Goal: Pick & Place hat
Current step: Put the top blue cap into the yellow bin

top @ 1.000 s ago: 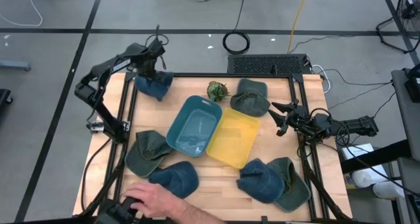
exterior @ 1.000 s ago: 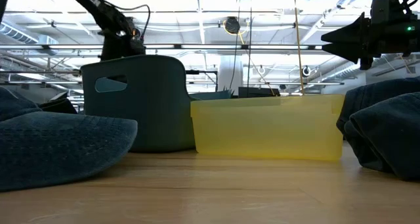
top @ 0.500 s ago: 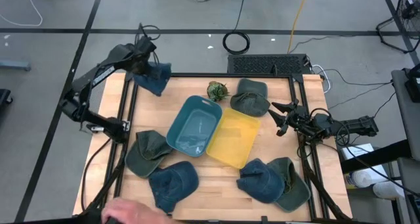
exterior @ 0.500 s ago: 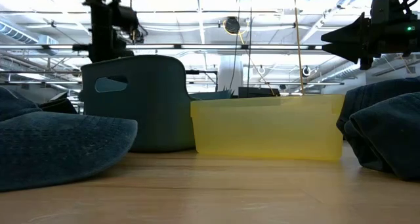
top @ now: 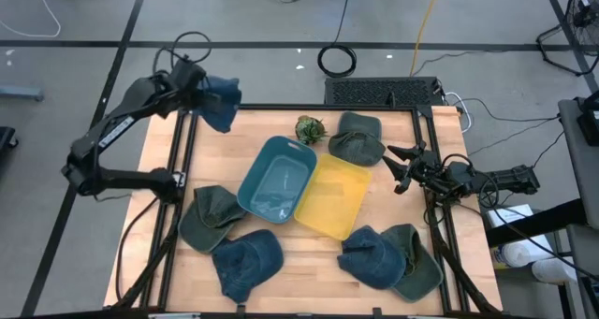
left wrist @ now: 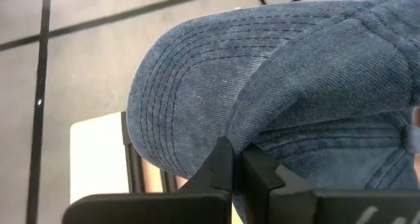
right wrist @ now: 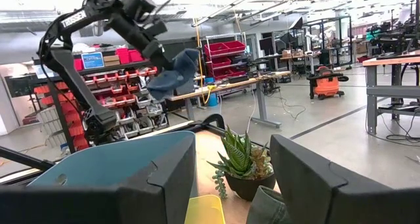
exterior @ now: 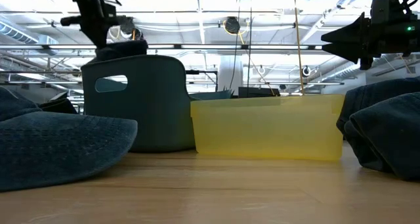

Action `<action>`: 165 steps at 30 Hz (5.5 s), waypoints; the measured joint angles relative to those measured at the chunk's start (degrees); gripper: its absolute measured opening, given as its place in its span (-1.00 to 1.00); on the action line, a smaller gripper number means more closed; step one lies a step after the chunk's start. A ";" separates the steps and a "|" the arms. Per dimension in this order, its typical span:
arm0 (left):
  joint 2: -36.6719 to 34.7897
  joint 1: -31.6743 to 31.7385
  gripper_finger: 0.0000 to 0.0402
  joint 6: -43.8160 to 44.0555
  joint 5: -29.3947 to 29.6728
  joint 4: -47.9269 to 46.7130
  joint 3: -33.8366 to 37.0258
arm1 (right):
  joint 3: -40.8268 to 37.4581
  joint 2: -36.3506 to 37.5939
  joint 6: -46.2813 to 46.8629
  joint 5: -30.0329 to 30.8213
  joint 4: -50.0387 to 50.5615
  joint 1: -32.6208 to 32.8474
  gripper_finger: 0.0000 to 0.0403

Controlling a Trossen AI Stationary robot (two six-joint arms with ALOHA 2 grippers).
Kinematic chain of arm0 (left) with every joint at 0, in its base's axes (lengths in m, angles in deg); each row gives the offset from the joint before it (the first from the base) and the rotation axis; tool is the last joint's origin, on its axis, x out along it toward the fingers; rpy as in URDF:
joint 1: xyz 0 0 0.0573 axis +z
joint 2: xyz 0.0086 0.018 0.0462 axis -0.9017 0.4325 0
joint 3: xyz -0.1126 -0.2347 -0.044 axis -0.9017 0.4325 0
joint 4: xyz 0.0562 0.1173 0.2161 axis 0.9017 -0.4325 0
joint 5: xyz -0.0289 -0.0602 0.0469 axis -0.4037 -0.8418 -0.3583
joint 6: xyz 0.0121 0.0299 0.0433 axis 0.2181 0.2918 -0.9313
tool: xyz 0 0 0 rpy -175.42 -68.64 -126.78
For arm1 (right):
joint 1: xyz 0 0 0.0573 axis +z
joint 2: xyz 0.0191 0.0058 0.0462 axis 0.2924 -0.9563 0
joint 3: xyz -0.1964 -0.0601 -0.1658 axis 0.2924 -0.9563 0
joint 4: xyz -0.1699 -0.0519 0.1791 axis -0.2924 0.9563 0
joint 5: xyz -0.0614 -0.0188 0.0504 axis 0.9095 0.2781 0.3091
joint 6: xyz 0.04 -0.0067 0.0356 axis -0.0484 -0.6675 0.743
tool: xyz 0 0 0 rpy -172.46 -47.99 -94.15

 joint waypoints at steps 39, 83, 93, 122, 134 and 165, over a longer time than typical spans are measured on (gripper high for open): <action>-15.79 -36.50 -0.96 34.39 20.00 -16.06 -0.03 | 0.00 0.01 -0.01 0.00 0.00 0.02 -0.07; -16.56 -56.51 -0.96 38.24 31.31 3.26 -0.03 | 0.00 0.01 -0.01 0.00 -0.01 0.01 -0.07; -9.53 -53.35 -0.96 33.56 29.57 15.73 -0.01 | 0.00 0.02 -0.01 0.00 -0.01 0.02 -0.07; 9.76 -49.14 -0.96 31.31 25.64 46.65 -0.01 | 0.00 0.01 -0.01 0.00 -0.01 0.01 -0.07; 15.78 -47.10 -0.96 34.03 20.57 55.84 -0.01 | 0.00 0.02 0.01 0.01 0.07 0.02 -0.07; 22.75 -46.74 -0.97 37.76 12.81 63.22 -0.05 | 9.44 -6.65 8.44 -12.12 -6.43 0.04 -0.07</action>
